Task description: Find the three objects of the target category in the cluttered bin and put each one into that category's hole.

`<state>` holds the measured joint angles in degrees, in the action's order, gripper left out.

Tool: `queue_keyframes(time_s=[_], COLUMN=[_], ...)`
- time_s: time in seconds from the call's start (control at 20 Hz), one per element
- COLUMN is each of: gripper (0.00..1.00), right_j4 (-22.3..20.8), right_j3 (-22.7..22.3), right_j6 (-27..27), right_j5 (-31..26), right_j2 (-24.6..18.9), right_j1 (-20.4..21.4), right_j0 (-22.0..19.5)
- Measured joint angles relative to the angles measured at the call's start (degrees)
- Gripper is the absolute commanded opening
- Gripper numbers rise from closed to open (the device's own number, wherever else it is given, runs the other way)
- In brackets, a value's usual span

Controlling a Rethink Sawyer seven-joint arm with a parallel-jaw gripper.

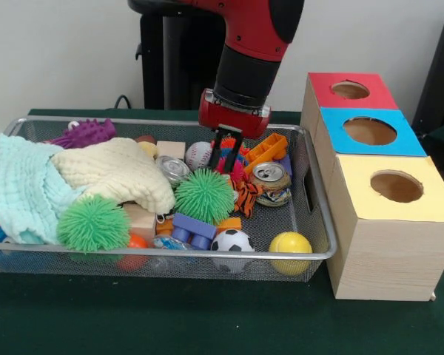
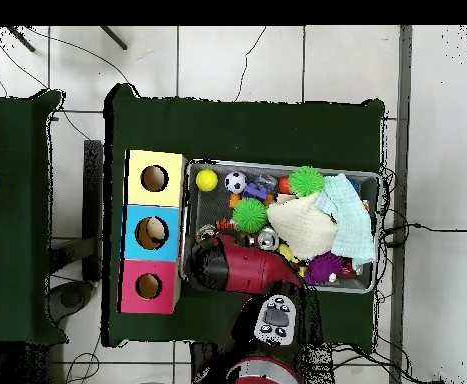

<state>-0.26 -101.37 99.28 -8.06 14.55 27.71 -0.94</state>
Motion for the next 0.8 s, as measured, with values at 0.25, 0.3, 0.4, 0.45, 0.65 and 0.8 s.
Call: queue_keyframes(time_s=[0.25,0.3,0.4,0.45,0.65,0.8], gripper=[1.00,0.00,0.00,0.00,0.00,0.00], right_j4=[-5.3,-8.5,-8.8,-8.9,-10.8,-11.4], right_j3=[-4.2,-6.2,-6.4,-6.5,-7.7,-7.7], right_j6=[0.0,0.0,0.0,0.0,0.0,0.0], right_j5=[2.1,3.6,3.7,3.8,4.0,4.0], right_j2=[-10.2,-13.9,-14.1,-14.2,-15.0,-15.6], right_j1=[4.2,5.8,5.9,6.0,7.1,7.5], right_j0=[-11.6,-18.1,-18.7,-19.0,-21.7,-21.6])
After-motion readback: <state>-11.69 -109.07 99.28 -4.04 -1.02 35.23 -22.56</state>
